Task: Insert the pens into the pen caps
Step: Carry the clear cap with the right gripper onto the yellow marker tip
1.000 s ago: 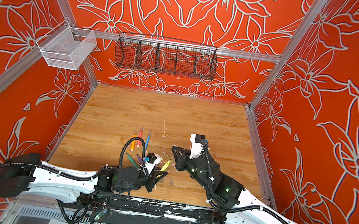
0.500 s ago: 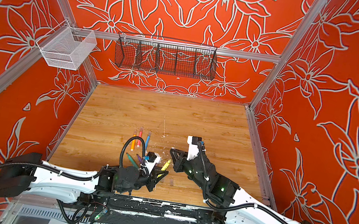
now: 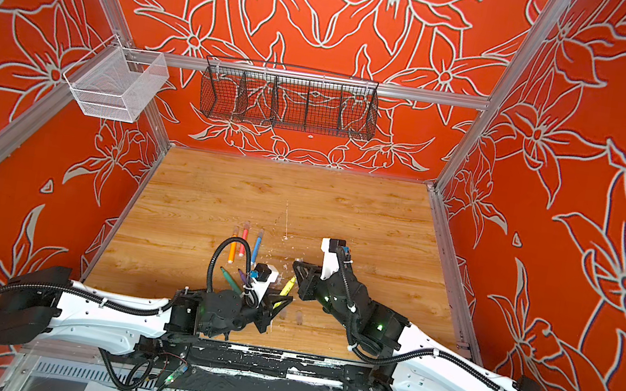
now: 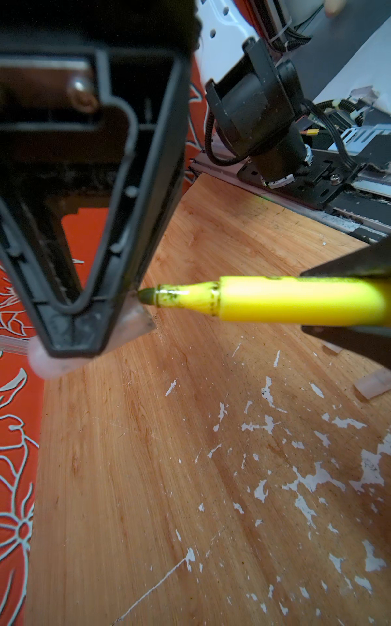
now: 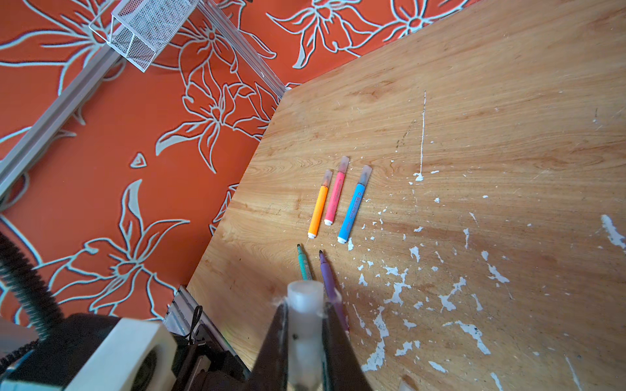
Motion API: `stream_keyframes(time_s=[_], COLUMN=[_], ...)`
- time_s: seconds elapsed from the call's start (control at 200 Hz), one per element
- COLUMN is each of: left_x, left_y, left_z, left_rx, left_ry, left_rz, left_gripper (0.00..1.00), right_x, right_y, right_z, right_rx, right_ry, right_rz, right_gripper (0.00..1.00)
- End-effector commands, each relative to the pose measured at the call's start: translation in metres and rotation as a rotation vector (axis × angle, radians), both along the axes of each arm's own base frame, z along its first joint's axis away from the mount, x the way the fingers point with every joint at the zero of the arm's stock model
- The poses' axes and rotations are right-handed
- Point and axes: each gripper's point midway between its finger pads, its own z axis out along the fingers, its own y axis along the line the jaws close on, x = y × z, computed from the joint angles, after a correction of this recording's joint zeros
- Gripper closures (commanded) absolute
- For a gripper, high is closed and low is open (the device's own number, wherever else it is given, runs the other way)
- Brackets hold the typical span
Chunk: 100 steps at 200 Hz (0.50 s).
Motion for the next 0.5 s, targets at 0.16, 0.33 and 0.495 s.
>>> stream_keyframes(time_s=[0.16, 0.33, 0.495], left_x=[0.008, 0.011, 0.008], left_y=[0.007, 0.009, 0.008], left_z=[0.012, 0.013, 0.018], left_rx=[-0.056, -0.117, -0.270], left_ry=[0.001, 0.032, 0.079], left_rz=[0.059, 0.090, 0.069], left_gripper=[1.00, 1.00, 1.00], right_x=[-0.005, -0.009, -0.016], right_y=[0.007, 0.010, 0.020], right_z=[-0.005, -0.005, -0.010], right_rx=[0.043, 0.073, 0.130], right_ry=[0.024, 0.030, 0.052], right_rz=[0.024, 0.034, 0.066], right_gripper=[1.00, 1.00, 1.00])
